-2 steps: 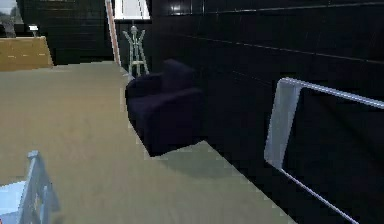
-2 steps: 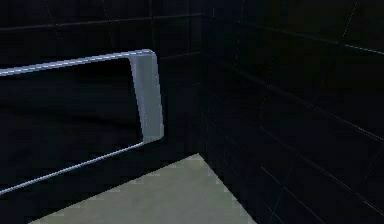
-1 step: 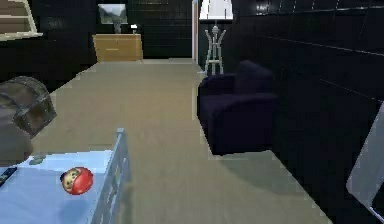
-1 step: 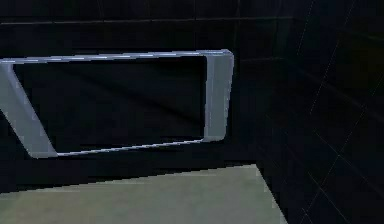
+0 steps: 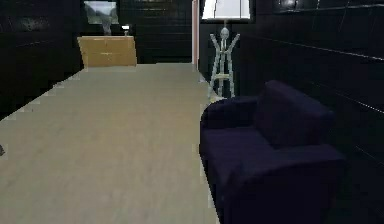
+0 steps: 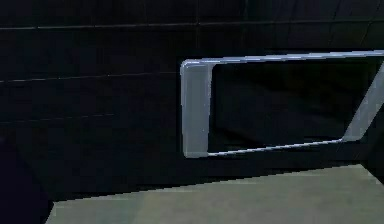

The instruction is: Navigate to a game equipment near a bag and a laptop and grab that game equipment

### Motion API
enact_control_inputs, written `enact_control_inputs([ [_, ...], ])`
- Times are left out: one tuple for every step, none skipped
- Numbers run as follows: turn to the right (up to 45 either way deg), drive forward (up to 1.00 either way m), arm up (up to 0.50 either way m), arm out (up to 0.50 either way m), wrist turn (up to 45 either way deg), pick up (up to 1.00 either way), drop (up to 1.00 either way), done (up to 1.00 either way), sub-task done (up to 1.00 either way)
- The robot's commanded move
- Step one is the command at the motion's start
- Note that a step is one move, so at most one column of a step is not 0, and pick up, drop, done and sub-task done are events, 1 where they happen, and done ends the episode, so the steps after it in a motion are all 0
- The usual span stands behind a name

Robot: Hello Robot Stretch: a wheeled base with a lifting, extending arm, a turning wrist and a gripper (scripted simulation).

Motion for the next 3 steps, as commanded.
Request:
enact_control_inputs([
  [0.0,0.7,0.0,0.0,0.0,0.0,0.0,0.0,0.0],
  [-45.0,0.0,0.0,0.0,0.0,0.0,0.0,0.0,0.0],
  [-6.0,0.0,0.0,0.0,0.0,0.0,0.0,0.0,0.0],
])
